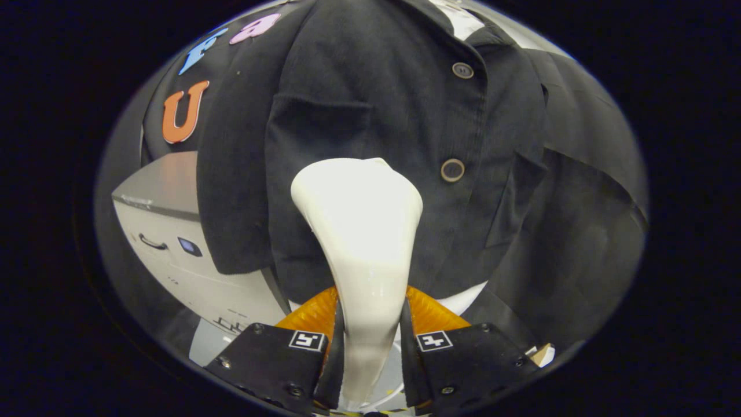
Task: Iron the clothes twice with a garment steamer, once on the left side and once on the right side.
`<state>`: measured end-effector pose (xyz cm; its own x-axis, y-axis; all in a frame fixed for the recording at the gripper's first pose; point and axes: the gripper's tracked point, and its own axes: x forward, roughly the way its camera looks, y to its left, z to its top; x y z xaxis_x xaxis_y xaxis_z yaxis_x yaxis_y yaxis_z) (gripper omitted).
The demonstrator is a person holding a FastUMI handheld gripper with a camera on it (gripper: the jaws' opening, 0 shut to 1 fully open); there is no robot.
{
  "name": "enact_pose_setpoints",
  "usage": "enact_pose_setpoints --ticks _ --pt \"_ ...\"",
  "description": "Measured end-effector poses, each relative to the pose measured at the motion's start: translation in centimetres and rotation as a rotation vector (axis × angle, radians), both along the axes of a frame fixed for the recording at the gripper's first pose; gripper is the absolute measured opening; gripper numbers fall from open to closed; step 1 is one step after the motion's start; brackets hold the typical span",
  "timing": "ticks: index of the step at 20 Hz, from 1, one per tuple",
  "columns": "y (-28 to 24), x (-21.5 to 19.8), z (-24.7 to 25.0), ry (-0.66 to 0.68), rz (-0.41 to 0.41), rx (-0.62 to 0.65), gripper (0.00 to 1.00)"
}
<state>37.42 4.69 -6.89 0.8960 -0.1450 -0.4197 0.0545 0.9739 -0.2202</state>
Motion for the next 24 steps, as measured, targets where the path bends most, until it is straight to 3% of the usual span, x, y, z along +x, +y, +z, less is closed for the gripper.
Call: enact_pose_setpoints --ticks 8,12,18,24 --pt "0.0 -1.4 -6.1 0.103 -0.024 0.0 0.44" --pt "-1.0 -3.2 -5.1 0.067 -0.059 0.052 0.44" --pt "-7.4 -6.9 4.9 -0.098 -0.154 0.139 0.44" --pt "-13.1 -6.5 16.8 -0.266 -0.2 0.168 0.44"
